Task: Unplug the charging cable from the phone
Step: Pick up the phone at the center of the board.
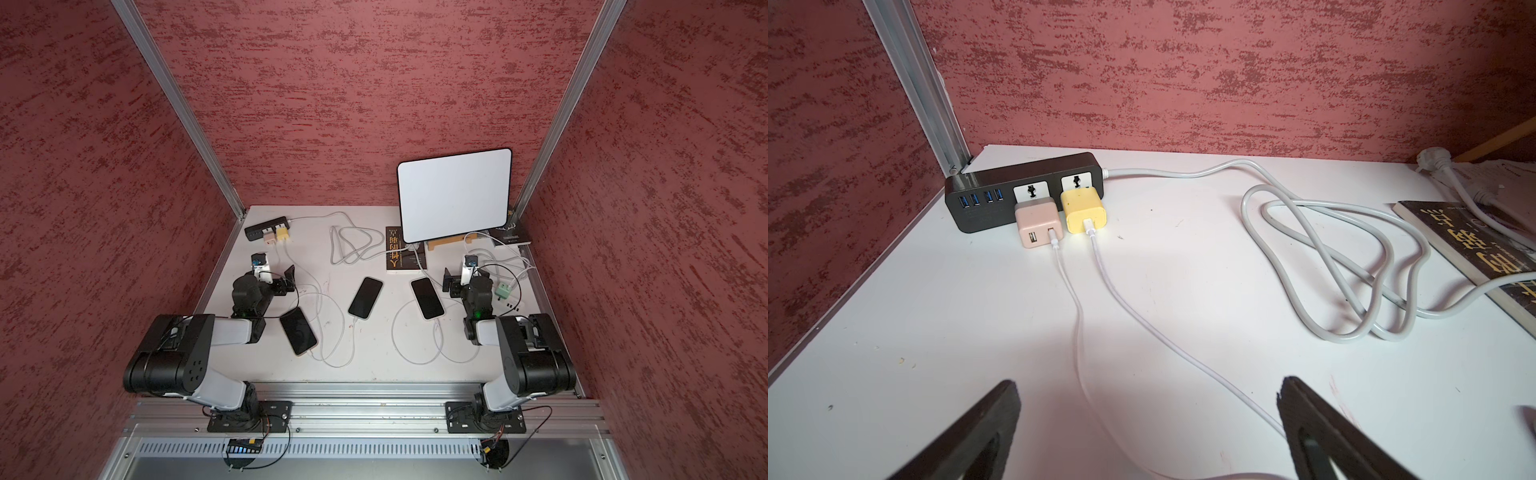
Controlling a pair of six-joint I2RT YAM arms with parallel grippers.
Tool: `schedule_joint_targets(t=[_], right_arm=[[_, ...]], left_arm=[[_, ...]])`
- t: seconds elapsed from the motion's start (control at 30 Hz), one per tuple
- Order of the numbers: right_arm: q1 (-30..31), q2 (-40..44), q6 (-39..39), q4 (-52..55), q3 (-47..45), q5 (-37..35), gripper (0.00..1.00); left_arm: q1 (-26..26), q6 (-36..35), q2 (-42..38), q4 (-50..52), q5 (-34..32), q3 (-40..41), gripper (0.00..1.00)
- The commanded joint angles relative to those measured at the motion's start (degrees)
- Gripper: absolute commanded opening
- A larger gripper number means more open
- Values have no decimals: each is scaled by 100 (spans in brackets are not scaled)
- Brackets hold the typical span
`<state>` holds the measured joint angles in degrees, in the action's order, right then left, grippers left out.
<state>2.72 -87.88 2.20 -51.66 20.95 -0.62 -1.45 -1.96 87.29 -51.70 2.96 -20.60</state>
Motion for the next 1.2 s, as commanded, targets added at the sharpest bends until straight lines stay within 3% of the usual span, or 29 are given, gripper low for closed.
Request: schedule_joint_targets(t=[0.0, 0.2, 0.53, 0.63, 0.8, 0.97, 1.17], right_arm=[[-46, 6, 81, -270, -32, 50, 99], [-45, 635, 213, 544, 149, 413, 99], [95, 1758, 19, 4429, 1492, 1218, 99], [215, 1728, -321, 5769, 2124, 1315, 99], [517, 1667, -472, 7041, 2669, 1158, 99], [988, 1472, -572, 7869, 3123, 960, 99], [1377, 636, -583, 9266, 4093, 767, 99]], left_arm=[[-27, 40, 14, 20, 76, -102, 100], [-22, 68, -139, 43, -31, -67, 100], [292, -91, -1252, 1207, -544, -235, 100], [560, -117, -1411, 1923, -911, -544, 100], [959, -108, -1362, 2750, -1324, -913, 100], [1126, -57, -1302, 3409, -1347, -1217, 100], [1137, 194, -1471, 4125, -1286, -1508, 100]])
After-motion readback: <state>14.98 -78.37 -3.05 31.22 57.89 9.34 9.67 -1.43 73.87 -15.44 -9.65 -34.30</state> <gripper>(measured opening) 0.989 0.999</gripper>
